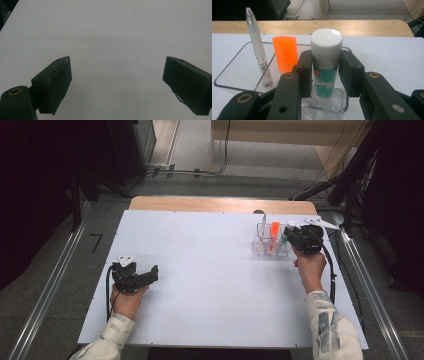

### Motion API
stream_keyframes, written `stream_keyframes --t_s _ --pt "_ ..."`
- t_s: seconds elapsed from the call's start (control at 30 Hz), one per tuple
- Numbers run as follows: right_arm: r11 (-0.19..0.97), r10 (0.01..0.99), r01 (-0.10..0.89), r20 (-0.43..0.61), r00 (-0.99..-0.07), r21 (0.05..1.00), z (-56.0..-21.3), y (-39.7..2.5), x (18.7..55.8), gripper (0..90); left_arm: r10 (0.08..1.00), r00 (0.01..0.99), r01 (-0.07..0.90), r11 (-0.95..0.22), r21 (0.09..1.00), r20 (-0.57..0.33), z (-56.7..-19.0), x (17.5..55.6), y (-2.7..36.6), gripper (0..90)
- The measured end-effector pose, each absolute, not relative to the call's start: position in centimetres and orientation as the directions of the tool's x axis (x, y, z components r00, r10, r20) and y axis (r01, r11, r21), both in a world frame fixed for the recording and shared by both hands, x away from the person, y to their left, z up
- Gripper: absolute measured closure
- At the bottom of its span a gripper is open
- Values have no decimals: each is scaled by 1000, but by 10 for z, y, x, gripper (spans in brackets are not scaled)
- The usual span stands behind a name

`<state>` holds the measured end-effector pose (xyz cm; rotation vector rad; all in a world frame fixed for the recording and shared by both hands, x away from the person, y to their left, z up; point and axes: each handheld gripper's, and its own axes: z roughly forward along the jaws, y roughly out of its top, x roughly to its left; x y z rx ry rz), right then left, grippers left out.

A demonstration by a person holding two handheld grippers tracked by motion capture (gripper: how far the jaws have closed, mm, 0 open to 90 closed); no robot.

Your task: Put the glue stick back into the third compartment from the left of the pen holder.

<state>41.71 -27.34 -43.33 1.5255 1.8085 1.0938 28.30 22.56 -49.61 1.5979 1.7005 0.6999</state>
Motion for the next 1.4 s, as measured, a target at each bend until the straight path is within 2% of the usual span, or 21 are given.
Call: stream_keyframes --t_s 0.5,1.1,1.4 --pt "28 968 538 112 -227 843 -434 -275 413 547 993 -3 621 96 778 -120 -496 283 226 89" --pt "16 959 530 137 -248 848 -436 -287 392 376 993 -9 621 99 777 -120 -497 282 227 89" --pt "17 953 536 148 -265 844 -446 -292 376 323 994 -9 622 94 777 -113 -498 281 226 89"
